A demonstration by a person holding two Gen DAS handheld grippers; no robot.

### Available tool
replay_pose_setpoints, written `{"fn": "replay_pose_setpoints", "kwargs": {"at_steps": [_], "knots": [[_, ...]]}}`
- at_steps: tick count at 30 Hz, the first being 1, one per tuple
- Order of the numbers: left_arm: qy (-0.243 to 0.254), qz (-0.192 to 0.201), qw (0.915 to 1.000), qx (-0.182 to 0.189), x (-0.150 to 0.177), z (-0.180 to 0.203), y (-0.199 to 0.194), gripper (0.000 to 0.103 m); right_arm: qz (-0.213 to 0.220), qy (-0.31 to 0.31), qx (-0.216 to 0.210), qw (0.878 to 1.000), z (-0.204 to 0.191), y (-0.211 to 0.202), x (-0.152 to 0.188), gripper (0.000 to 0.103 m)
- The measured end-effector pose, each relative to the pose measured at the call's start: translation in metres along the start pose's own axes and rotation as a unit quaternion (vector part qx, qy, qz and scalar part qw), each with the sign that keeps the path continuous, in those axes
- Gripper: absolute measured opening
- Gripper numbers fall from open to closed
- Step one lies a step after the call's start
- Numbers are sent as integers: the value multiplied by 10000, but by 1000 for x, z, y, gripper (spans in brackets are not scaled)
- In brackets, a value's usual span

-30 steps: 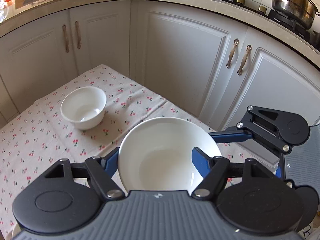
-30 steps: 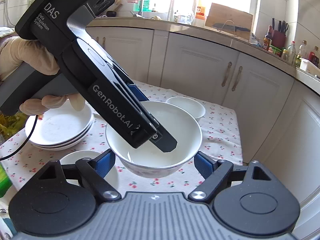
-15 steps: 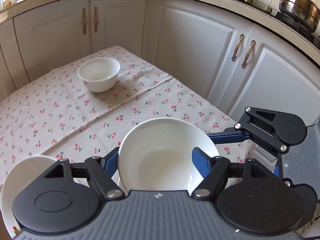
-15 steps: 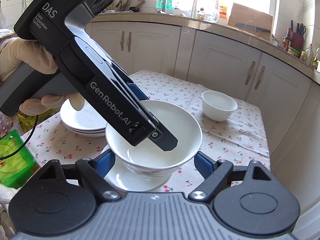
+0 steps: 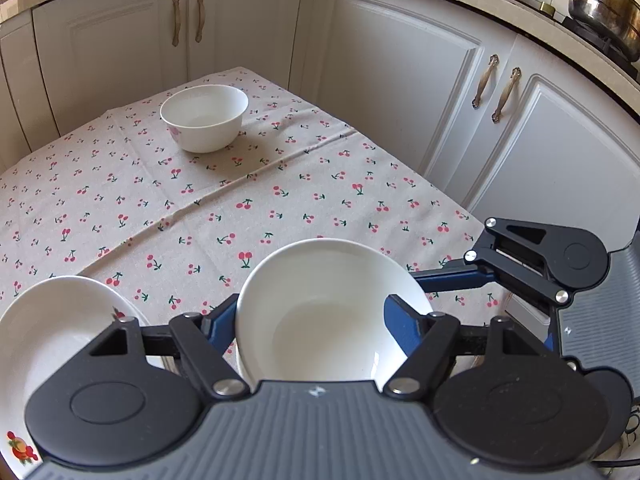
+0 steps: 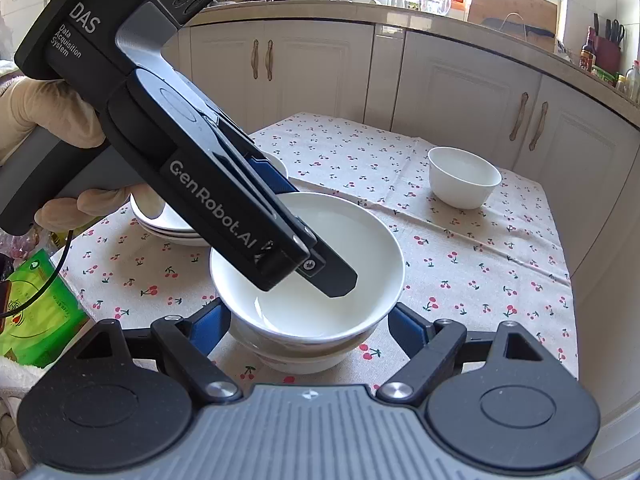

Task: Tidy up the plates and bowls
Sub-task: 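Lower the held bowl into the white bowl beside the plates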

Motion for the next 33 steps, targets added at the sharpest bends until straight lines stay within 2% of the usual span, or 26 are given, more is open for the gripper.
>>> {"fn": "replay_pose_setpoints", "kwargs": {"at_steps": [18, 29, 33], "knots": [[-27, -28, 10000, 18, 5, -3, 4, 75, -96, 36, -75, 9999, -2, 6, 4, 89], [-6, -23, 10000, 76, 6, -3, 7, 81, -91, -22, -31, 10000, -4, 5, 2, 89], [8, 79, 10000, 55, 4, -4, 4, 87, -72, 26, -100, 9999, -2, 3, 1, 91]]}}
Point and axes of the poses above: each gripper's, at about its wrist camera, not at the fingertips, and y roughly the way its jaws point, z to its right, x to its underside, the point moved 9 cm from there along y, roughly the way its jaws point, and after that the axes turned 6 degrees about -x, right-handed, at the moved point
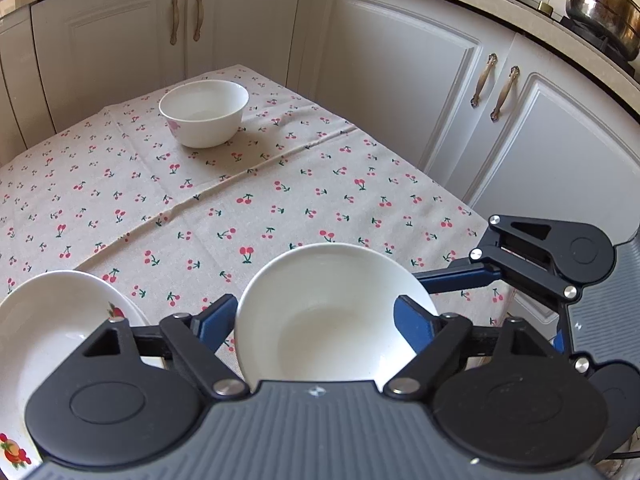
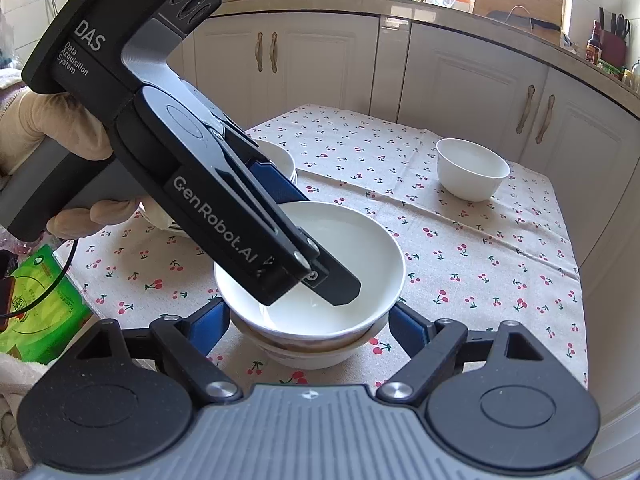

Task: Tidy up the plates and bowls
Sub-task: 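Lower the held bowl into the white bowl beside the plates, then open the left gripper and withdraw it from the nested bowls, then move the left gripper to the last white bowl and grip its rim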

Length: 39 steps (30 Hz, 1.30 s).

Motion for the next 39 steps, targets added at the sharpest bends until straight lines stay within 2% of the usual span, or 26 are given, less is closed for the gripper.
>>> {"fn": "replay_pose_setpoints", "kwargs": {"at_steps": [4, 11, 19, 28, 39], "knots": [[-49, 53, 10000, -59, -1, -4, -3, 91, 118, -73, 18, 9999, -2, -7, -2, 101], [-22, 333, 9991, -249, -16, -21, -21, 95, 226, -335, 231, 9989, 7, -25, -9, 103], [88, 619, 9968, -494, -58, -45, -22, 97, 383, -299, 591, 9971, 56, -26, -37, 103], [130, 639, 9966, -511, -105, -70, 12, 97, 536, -231, 854, 9946, 116, -3, -71, 103], [116, 301, 9983, -495, -140, -98, 80, 97, 382, -49, 722, 9966, 174, 48, -83, 103]]}}
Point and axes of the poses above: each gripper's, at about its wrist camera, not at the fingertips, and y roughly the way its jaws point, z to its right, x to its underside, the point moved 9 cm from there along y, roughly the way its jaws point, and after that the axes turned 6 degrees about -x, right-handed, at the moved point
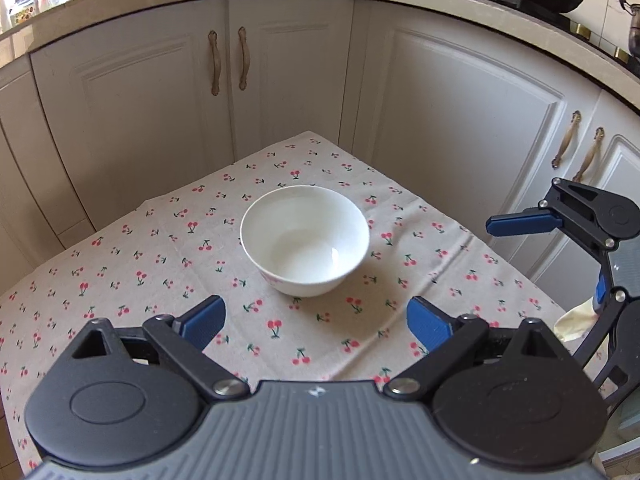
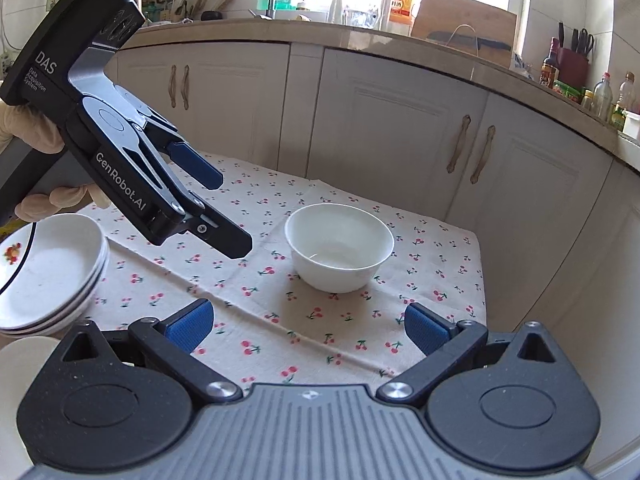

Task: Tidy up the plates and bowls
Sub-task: 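Move the left gripper to the last white bowl and grip its rim, then lift the bowl with the left gripper and carry it over the nested bowls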

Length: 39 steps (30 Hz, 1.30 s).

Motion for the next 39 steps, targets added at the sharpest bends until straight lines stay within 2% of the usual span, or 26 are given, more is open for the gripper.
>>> {"fn": "replay_pose_setpoints", "kwargs": {"at_steps": [5, 13, 20, 26, 30, 39], "knots": [[-38, -91, 9999, 36, -13, -8, 32, 97, -116, -32, -30, 9999, 20, 25, -2, 103], [-56, -201, 9997, 147, -25, -19, 69, 97, -338, -215, -227, 9989, 31, 67, -6, 103], [2, -276, 9994, 200, -32, -8, 89, 97, -442, -240, -157, 9986, 39, 96, -7, 103], [-13, -288, 9993, 258, -34, -4, 97, 94, -328, -44, -209, 9992, 45, 105, -12, 102], [-32, -310, 9990, 310, -35, -5, 100, 88, -300, -55, -183, 9994, 45, 107, -14, 95], [-76, -312, 9987, 403, -36, -3, 101, 81, -219, -190, -224, 9993, 34, 104, -16, 89]]}}
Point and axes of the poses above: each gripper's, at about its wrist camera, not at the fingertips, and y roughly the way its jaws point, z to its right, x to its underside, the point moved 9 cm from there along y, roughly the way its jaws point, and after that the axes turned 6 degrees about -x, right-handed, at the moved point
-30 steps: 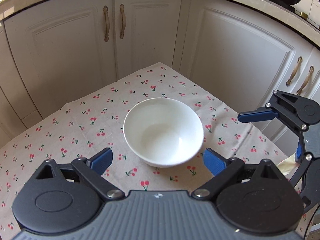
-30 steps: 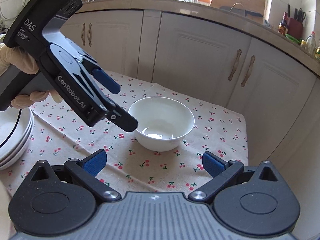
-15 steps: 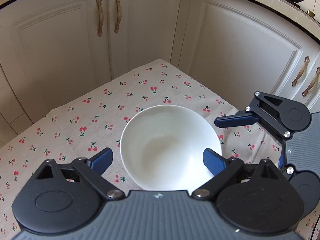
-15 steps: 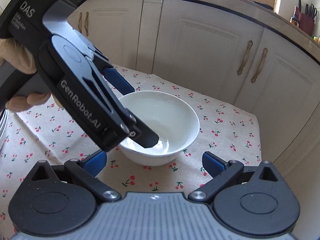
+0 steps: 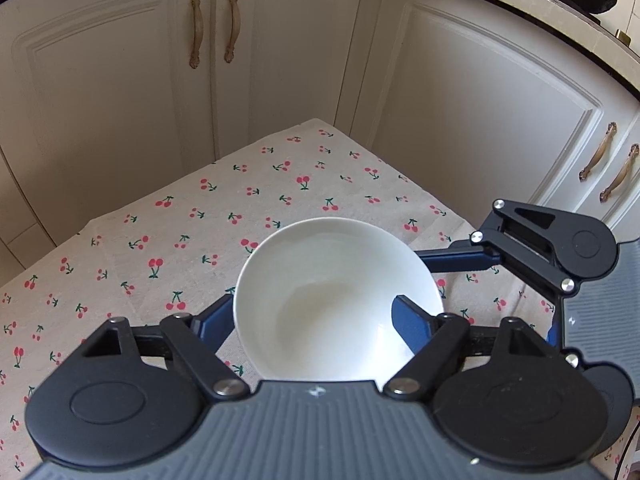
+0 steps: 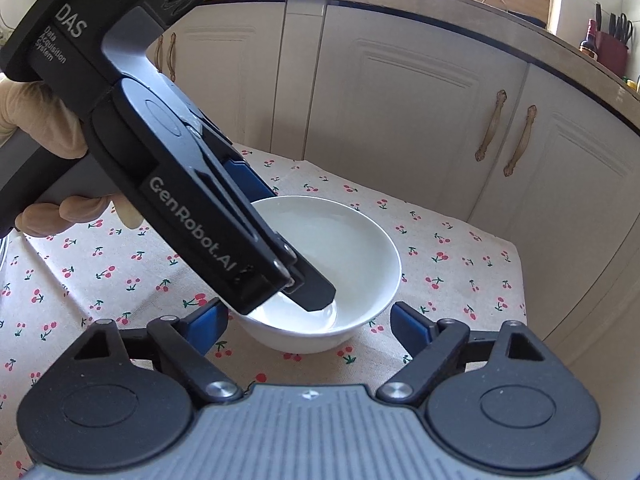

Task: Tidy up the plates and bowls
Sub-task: 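Lift the bowl with the left gripper and carry it over the nested bowls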

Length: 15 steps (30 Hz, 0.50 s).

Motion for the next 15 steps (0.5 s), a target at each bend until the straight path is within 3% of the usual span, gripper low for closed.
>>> {"fn": "replay_pose_setpoints", "kwargs": {"at_steps": [15], "knots": [[32, -27, 10000, 44, 1, 5, 0, 80, -56, 55, -24, 10000, 2, 0, -1, 88]]}}
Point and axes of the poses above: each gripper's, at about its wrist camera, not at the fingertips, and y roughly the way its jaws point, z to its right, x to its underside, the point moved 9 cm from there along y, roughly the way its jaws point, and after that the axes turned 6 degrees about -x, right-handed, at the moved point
